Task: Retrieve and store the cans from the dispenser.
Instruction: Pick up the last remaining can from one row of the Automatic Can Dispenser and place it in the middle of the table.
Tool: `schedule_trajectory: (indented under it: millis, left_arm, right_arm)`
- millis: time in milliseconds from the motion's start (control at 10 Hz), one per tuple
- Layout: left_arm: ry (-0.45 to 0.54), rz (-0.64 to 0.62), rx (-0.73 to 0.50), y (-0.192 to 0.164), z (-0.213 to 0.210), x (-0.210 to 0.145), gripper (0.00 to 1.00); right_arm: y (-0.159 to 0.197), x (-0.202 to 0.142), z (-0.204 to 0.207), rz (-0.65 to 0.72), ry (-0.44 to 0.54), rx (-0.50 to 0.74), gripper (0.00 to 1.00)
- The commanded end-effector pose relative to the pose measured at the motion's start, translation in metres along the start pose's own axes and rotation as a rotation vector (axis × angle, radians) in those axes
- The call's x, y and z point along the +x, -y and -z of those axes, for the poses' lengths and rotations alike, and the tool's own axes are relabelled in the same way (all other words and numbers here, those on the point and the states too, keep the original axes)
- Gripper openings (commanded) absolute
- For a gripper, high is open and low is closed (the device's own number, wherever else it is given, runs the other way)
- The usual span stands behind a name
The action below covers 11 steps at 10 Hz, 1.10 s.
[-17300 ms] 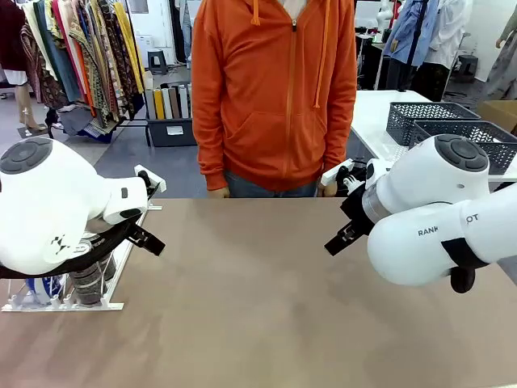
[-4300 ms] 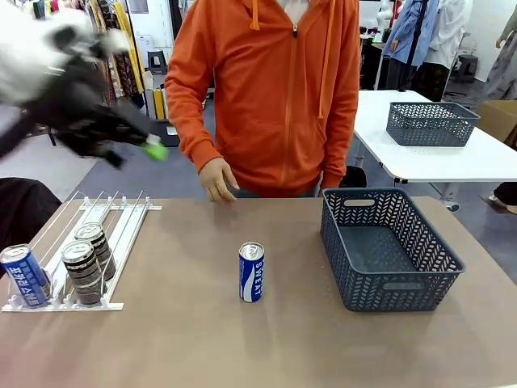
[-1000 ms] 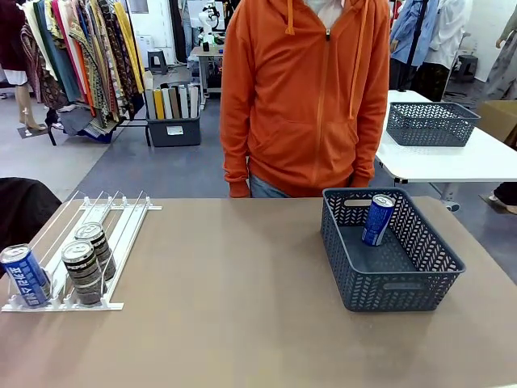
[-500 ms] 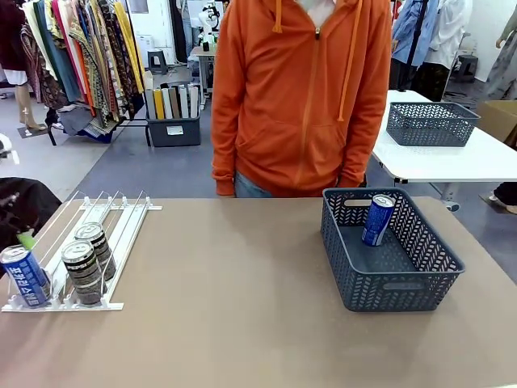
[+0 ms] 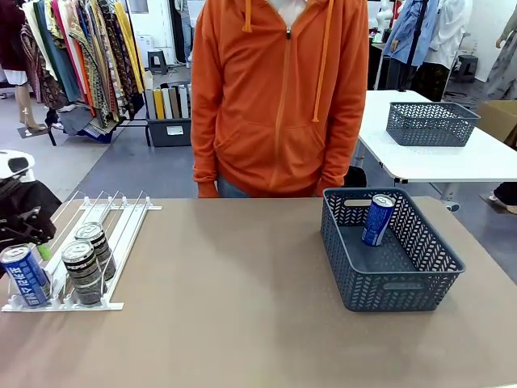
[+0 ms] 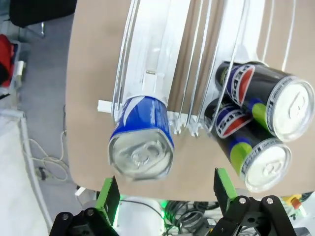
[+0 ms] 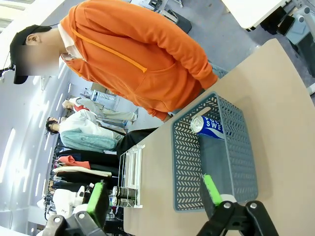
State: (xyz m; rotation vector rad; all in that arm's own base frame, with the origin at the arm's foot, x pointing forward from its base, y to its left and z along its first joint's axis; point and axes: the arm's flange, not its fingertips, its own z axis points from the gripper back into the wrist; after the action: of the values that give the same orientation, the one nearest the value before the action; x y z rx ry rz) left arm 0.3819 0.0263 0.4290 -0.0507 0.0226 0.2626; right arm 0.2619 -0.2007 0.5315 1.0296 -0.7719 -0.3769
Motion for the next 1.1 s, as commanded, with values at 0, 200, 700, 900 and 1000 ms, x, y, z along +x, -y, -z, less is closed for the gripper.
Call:
schedule_trajectory:
  millis: [0, 200, 700, 900, 1000]
  left_arm:
    - [0.017, -0.031, 0.053, 0.007, 0.019, 0.011, 1.0]
    - [0.018, -0.032, 0.066, 0.009, 0.025, 0.017, 1.0]
    - [0.008, -0.039, 0.073, 0.002, 0.031, 0.02, 1.0]
    - [0.012, -0.049, 0.068, 0.0, 0.028, 0.022, 1.0]
    - [0.026, -0.053, 0.081, 0.0, 0.027, 0.024, 0.64]
  right_arm:
    - [0.0, 0.002, 0.002, -0.022, 0.018, 0.032, 1.0]
    - [0.0, 0.002, 0.002, -0.022, 0.018, 0.032, 1.0]
    - [0.0, 0.002, 0.002, -0.022, 0.018, 0.032, 1.0]
    - [0.0, 0.002, 0.002, -0.022, 0.018, 0.032, 1.0]
    - [0.0, 0.002, 0.002, -0.022, 0.018, 0.032, 1.0]
